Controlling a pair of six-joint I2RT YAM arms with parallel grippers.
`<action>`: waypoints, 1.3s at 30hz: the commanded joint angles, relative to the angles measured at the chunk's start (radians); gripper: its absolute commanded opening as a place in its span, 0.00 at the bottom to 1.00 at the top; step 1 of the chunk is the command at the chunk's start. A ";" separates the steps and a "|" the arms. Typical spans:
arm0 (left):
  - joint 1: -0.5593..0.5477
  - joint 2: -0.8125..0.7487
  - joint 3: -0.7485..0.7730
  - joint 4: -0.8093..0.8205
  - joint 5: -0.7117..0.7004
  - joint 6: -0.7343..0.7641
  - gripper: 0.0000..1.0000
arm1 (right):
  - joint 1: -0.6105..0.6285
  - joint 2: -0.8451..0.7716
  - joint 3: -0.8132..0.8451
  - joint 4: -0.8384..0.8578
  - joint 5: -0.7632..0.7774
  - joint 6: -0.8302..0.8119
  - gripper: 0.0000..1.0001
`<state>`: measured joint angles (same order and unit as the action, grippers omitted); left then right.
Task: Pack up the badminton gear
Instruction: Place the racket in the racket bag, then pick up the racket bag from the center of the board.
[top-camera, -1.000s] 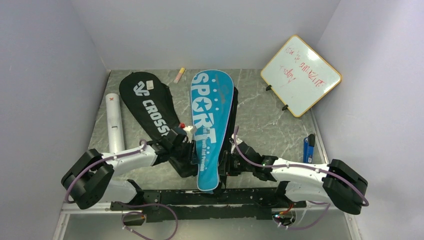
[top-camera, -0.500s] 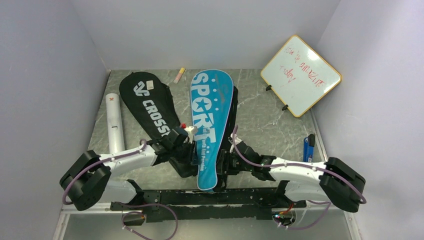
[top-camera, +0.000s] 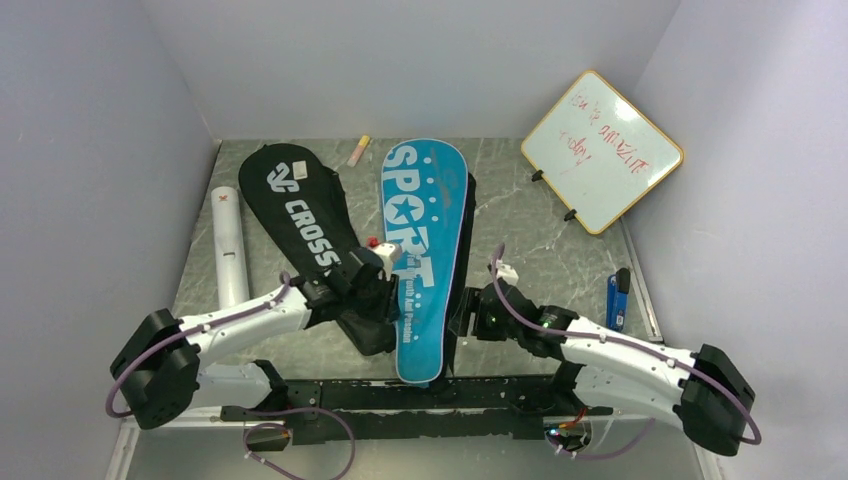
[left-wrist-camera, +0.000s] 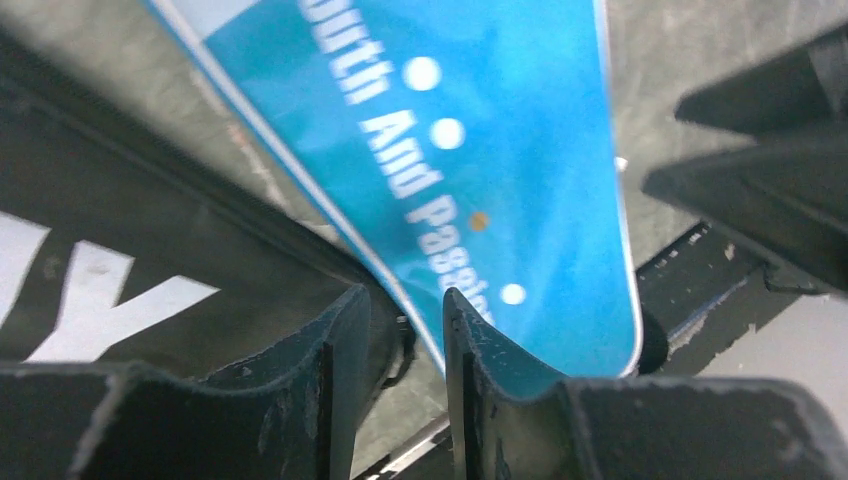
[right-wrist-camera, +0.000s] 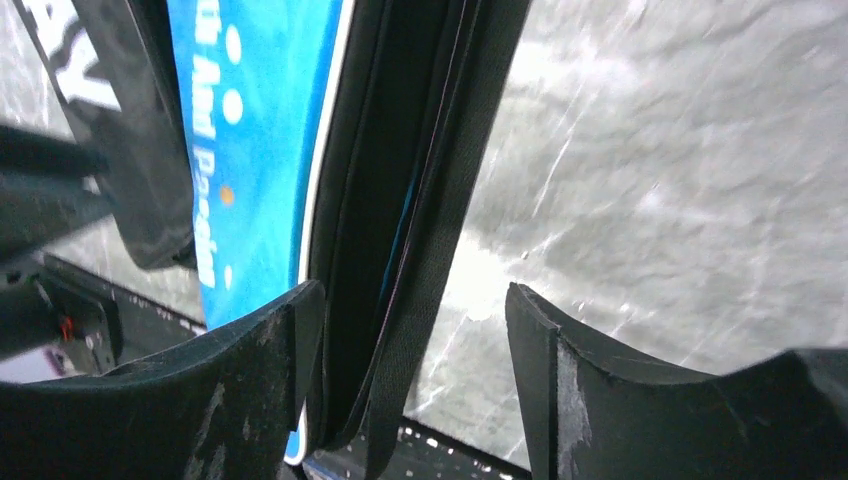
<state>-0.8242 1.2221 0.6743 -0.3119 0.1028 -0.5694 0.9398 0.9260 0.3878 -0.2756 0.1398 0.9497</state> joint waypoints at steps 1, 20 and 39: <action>-0.101 0.035 0.095 -0.005 -0.077 0.018 0.38 | -0.100 -0.003 0.107 -0.048 -0.015 -0.088 0.72; -0.211 0.443 0.237 0.152 -0.126 0.025 0.29 | -0.438 0.478 0.317 0.223 -0.274 -0.183 0.52; -0.215 0.264 0.150 0.155 -0.093 0.083 0.33 | -0.441 0.754 0.443 0.252 -0.293 -0.217 0.00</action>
<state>-1.0340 1.5639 0.8452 -0.1101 0.0021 -0.5339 0.4988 1.6703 0.8013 -0.0437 -0.1703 0.7593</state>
